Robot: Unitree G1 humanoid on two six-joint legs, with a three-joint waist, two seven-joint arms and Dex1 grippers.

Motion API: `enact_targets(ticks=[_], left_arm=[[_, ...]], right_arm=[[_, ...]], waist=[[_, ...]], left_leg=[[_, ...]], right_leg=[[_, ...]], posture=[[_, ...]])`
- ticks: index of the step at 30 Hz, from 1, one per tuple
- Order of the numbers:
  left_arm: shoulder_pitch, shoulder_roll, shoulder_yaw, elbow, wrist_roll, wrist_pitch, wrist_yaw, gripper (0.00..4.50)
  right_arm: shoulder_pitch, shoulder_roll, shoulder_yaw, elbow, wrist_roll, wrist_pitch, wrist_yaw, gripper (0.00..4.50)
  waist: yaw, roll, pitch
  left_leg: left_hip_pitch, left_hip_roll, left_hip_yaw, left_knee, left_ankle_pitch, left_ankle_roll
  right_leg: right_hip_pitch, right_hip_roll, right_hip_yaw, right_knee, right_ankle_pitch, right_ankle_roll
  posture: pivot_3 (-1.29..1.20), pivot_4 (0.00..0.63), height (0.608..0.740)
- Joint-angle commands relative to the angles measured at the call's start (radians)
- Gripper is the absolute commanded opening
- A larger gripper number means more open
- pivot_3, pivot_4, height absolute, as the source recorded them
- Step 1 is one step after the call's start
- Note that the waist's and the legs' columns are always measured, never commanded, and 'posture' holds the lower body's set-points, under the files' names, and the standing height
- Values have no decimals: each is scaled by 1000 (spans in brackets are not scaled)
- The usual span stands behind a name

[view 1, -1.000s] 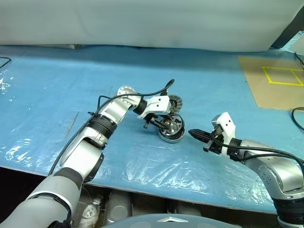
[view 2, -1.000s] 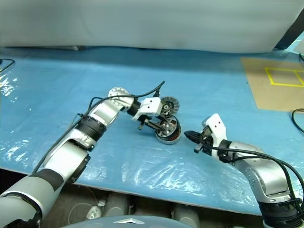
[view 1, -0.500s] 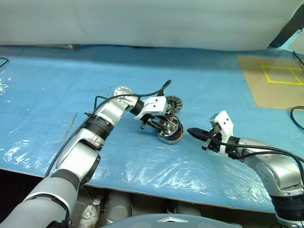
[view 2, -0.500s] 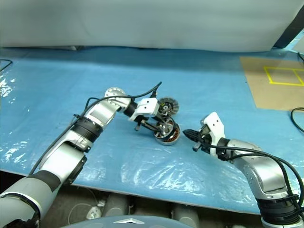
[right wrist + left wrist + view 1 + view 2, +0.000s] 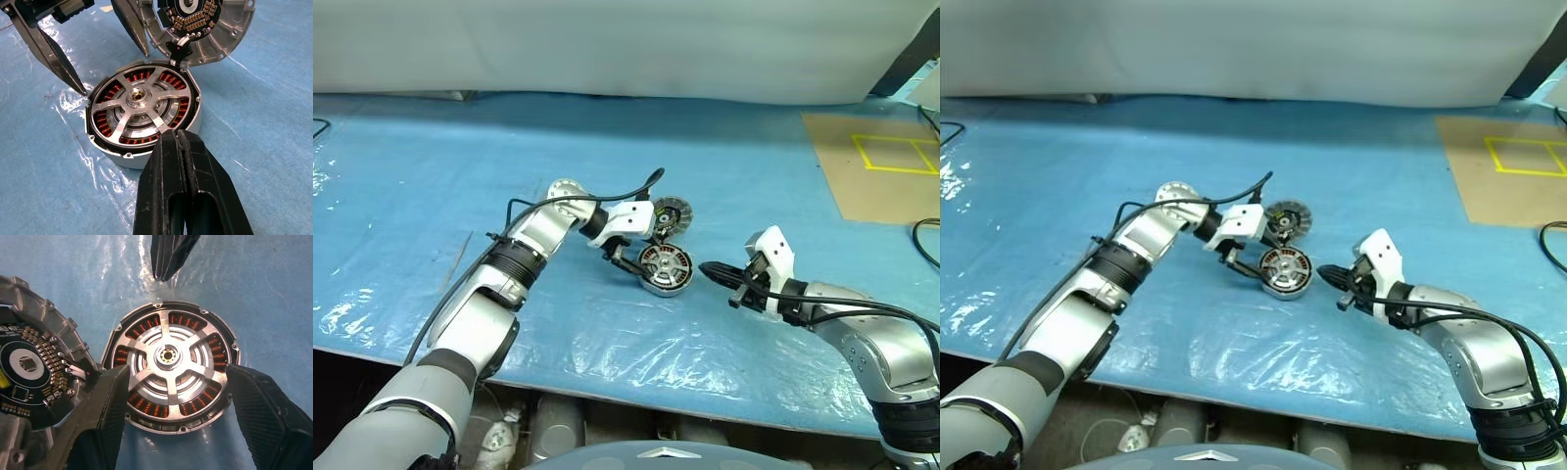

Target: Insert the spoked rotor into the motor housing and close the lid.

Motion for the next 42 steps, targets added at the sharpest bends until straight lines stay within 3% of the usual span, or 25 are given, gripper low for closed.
enact_targets(ticks=[1, 7, 10, 15, 23, 32, 38, 42], left_arm=[[14, 1, 68, -78, -66, 2, 20, 3281], [210, 11, 195, -403, -262, 240, 94, 3281], [351, 46, 226, -513, -283, 307, 166, 3281], [540, 56, 304, -583, -308, 338, 333, 3281], [646, 17, 375, -559, -313, 255, 490, 3281], [477, -4, 382, -336, -264, 132, 577, 3281], [185, -57, 415, 78, -201, -56, 687, 3281], [13, -95, 440, 326, -204, -144, 665, 3281]], right_arm=[[-15, 6, -7, -19, 13, -2, 4, 0], [-81, 23, 13, -34, 67, 18, 42, 0], [-131, 26, 74, 5, 37, 11, 69, 0], [-231, 57, 142, 101, -3, -23, 105, 0], [-309, 92, 210, 222, -68, -73, 140, 0], [-245, 61, 336, 347, -242, -199, 184, 0], [-263, 96, 254, 308, -180, -173, 176, 0], [-288, 109, 150, 218, -63, -87, 176, 0]], waist=[[0, 0, 0], [-10, 1, 0], [-14, 1, 0], [-14, 2, 1], [-9, 2, 1], [-8, 1, 0], [-6, -1, 0], [-6, -1, 0]], left_leg=[[0, 0, 0, 0, 0, 0], [0, 0, 0, -1, 0, 0], [0, 1, 1, -1, 0, 0], [-1, 1, 1, 1, -1, -2], [-3, 1, 1, 1, -1, -1], [2, 1, 1, 2, -1, -1], [7, 0, 1, 2, -1, -1], [2, -1, 1, 2, 1, 2]], right_leg=[[0, 0, 0, 0, 0, 0], [-1, 0, 0, 0, -1, -1], [-1, 0, 0, 1, -1, -1], [-2, 0, 0, 0, -1, -2], [-2, 0, 0, 0, -1, -2], [2, 0, 0, 1, -1, -1], [7, 0, 1, 0, -1, 0], [3, 0, 1, 0, 2, 4]], posture=[[0, 150, 740], [0, 150, 740], [0, 150, 740], [0, 150, 740], [0, 150, 740], [0, 150, 740], [0, 150, 740], [0, 150, 740]])
